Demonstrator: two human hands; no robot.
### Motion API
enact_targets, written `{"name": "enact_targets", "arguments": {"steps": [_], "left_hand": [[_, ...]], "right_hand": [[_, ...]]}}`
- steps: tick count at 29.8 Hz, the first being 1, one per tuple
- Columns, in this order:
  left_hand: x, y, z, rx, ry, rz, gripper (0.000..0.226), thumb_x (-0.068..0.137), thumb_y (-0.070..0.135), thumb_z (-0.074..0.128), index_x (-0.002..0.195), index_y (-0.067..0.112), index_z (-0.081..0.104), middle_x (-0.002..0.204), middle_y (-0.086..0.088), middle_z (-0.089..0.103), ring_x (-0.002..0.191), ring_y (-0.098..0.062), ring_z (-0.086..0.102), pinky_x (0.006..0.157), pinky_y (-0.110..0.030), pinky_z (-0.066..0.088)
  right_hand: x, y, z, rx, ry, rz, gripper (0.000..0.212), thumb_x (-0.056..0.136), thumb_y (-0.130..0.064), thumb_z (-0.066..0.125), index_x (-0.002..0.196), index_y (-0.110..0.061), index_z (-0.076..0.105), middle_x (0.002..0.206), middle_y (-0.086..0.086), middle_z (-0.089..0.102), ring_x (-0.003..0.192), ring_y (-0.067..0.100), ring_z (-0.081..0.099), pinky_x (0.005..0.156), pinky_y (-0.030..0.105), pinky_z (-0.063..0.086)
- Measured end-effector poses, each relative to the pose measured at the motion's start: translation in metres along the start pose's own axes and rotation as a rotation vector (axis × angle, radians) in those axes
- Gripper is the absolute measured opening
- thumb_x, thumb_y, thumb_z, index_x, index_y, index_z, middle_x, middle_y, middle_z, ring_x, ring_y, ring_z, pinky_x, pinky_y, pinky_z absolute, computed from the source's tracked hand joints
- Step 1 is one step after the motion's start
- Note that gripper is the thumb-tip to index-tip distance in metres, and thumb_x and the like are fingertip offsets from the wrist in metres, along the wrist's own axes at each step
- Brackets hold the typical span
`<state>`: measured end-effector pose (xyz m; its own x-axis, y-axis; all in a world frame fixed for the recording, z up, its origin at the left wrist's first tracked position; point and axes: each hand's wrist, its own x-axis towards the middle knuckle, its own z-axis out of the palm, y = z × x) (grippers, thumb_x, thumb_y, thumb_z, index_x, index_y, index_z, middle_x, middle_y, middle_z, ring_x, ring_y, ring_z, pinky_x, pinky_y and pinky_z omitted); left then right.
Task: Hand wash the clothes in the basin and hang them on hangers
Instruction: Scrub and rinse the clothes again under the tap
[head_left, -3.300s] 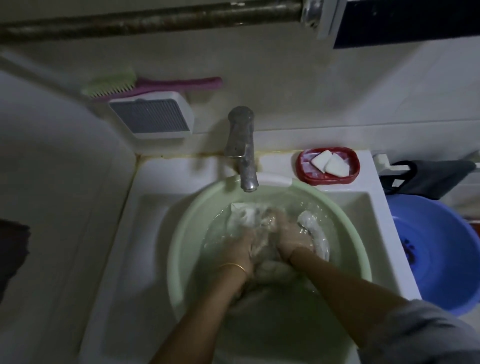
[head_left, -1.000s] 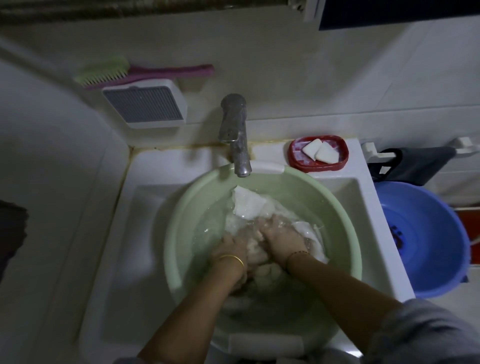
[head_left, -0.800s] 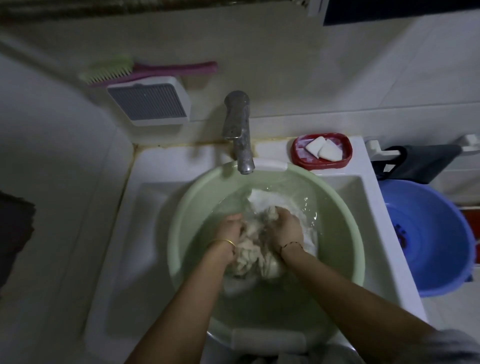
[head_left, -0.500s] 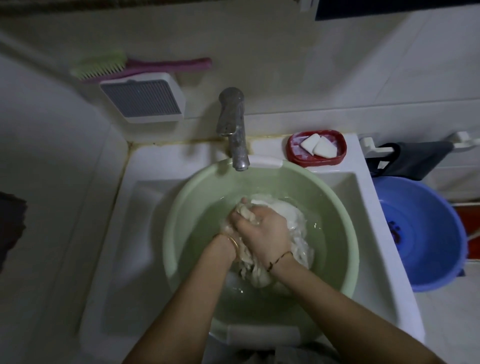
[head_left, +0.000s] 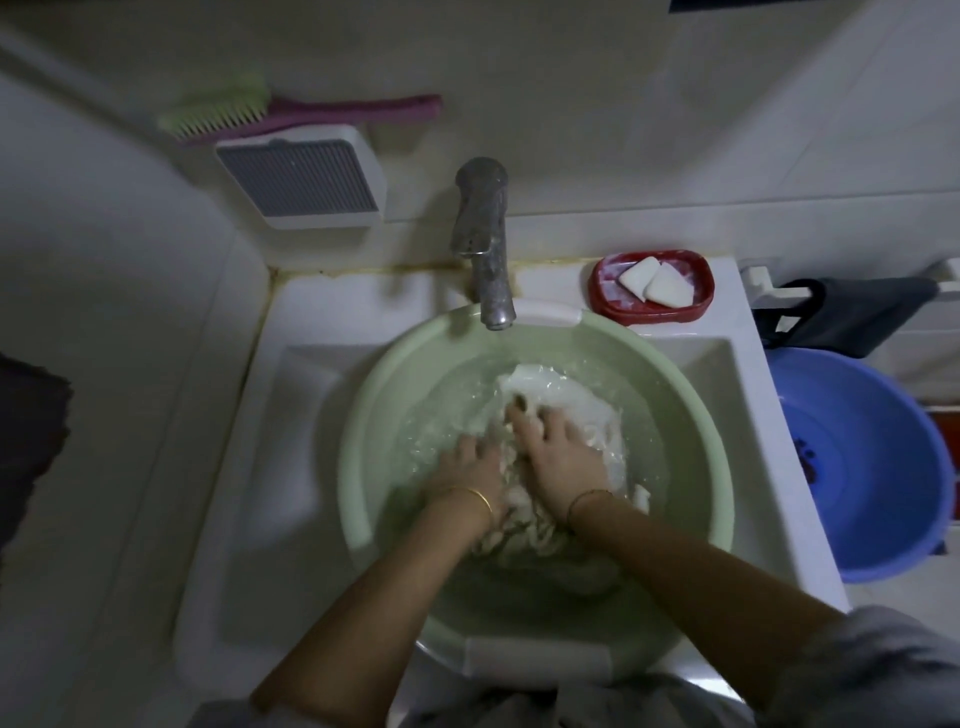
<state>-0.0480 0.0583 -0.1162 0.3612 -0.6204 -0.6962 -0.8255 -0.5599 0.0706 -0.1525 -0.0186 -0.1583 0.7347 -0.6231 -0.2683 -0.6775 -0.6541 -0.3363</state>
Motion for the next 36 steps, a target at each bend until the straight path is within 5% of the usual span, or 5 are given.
{"name": "enact_targets", "arguments": {"steps": [7, 13, 17, 22, 36], "left_hand": [[-0.004, -0.003, -0.002, 0.02, 0.034, -0.02, 0.046, 0.094, 0.024, 0.05, 0.139, 0.027, 0.041, 0.141, -0.012, 0.041, 0.126, -0.033, 0.046, 0.104, -0.039, 0.039], [0.007, -0.023, -0.026, -1.265, 0.063, -0.255, 0.052, 0.094, 0.021, 0.049, 0.046, 0.02, 0.071, 0.055, 0.014, 0.067, 0.051, -0.001, 0.061, 0.054, -0.015, 0.053], [0.001, -0.005, -0.034, -1.765, -0.052, -0.307, 0.039, 0.091, 0.041, 0.048, 0.071, 0.014, 0.068, 0.071, -0.005, 0.069, 0.062, -0.019, 0.065, 0.079, -0.034, 0.053], [-0.023, 0.023, -0.042, -1.903, -0.085, -0.162, 0.054, 0.102, 0.028, 0.027, 0.065, 0.009, 0.06, 0.041, -0.004, 0.06, 0.039, -0.014, 0.06, 0.037, -0.016, 0.044], [-0.031, -0.015, -0.046, 0.227, 0.443, -0.156, 0.061, 0.088, 0.028, 0.053, 0.142, 0.02, 0.025, 0.142, -0.018, 0.026, 0.128, -0.038, 0.032, 0.096, -0.043, 0.039]], "right_hand": [[0.015, 0.01, -0.004, -0.126, -0.094, 0.228, 0.055, 0.099, -0.016, 0.033, 0.149, -0.027, 0.014, 0.154, 0.012, 0.018, 0.135, 0.035, 0.03, 0.108, 0.049, 0.028], [0.0, -0.016, -0.037, 0.889, 0.19, 0.511, 0.033, 0.091, -0.023, 0.061, 0.122, -0.014, 0.058, 0.114, 0.004, 0.063, 0.106, 0.021, 0.058, 0.089, 0.025, 0.042], [-0.027, -0.054, -0.068, 1.05, 0.227, 0.343, 0.016, 0.082, -0.035, 0.07, 0.077, -0.02, 0.065, 0.07, -0.005, 0.067, 0.067, 0.007, 0.061, 0.062, 0.016, 0.047], [-0.017, -0.069, -0.077, 0.807, 0.235, 0.283, 0.023, 0.082, -0.033, 0.063, 0.064, -0.02, 0.058, 0.069, 0.005, 0.067, 0.069, 0.021, 0.06, 0.064, 0.031, 0.047], [0.019, 0.03, -0.065, 0.136, 0.218, 0.202, 0.044, 0.09, -0.012, 0.044, 0.133, -0.017, 0.043, 0.132, 0.011, 0.048, 0.12, 0.032, 0.044, 0.095, 0.042, 0.041]]}}
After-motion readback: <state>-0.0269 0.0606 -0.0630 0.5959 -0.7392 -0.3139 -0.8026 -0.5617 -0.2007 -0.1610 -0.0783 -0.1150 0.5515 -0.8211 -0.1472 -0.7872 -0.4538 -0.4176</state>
